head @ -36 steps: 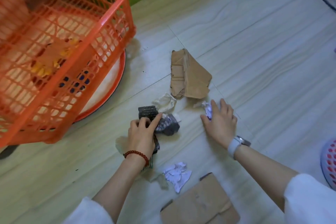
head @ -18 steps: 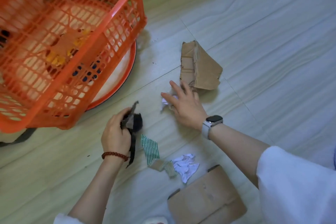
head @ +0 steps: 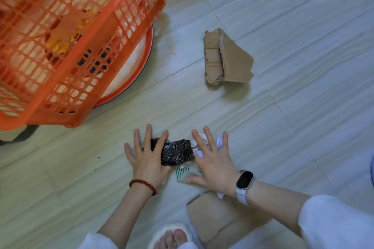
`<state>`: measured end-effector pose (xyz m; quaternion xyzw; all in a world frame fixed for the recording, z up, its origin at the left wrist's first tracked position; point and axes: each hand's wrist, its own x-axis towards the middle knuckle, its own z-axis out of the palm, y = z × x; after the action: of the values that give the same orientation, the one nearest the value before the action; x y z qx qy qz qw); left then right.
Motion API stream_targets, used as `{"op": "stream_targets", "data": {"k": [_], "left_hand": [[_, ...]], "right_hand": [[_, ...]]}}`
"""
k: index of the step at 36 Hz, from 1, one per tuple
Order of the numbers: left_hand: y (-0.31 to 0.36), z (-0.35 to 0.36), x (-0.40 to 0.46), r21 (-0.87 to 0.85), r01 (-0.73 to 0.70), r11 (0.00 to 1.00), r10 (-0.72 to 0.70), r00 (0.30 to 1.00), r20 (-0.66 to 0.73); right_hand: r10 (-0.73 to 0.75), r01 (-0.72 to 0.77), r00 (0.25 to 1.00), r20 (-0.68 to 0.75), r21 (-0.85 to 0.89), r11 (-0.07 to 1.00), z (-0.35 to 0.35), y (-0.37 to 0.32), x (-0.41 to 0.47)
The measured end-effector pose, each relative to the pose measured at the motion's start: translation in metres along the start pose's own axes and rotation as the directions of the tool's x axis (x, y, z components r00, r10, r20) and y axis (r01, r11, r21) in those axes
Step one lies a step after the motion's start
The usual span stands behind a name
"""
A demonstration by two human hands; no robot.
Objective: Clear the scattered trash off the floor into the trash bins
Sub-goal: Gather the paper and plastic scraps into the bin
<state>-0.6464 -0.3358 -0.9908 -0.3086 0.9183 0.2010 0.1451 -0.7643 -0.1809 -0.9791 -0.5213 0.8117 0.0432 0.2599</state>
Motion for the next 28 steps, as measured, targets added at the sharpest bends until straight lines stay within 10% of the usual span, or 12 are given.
{"op": "stream_targets", "data": {"k": [15,20,28], "left_hand": [[0.015,0.002,-0.013,0.031,-0.187,0.982,0.190,0.976,-0.107],[0.026,-0.016,-0.005,-0.342,-0.047,0.938,0.061,0.998,0.030],[0.085,-0.072,0.024,-0.750,-0.066,0.658,0.121,0.992,0.019]], "right_hand": [[-0.072,0.074,0.997,-0.023,0.095,0.993,-0.010,0.044,-0.027],[0.108,-0.104,0.994,0.028,0.571,0.814,-0.028,0.043,-0.027],[0.208,-0.089,0.978,-0.024,0.852,0.516,-0.098,0.091,-0.042]]}}
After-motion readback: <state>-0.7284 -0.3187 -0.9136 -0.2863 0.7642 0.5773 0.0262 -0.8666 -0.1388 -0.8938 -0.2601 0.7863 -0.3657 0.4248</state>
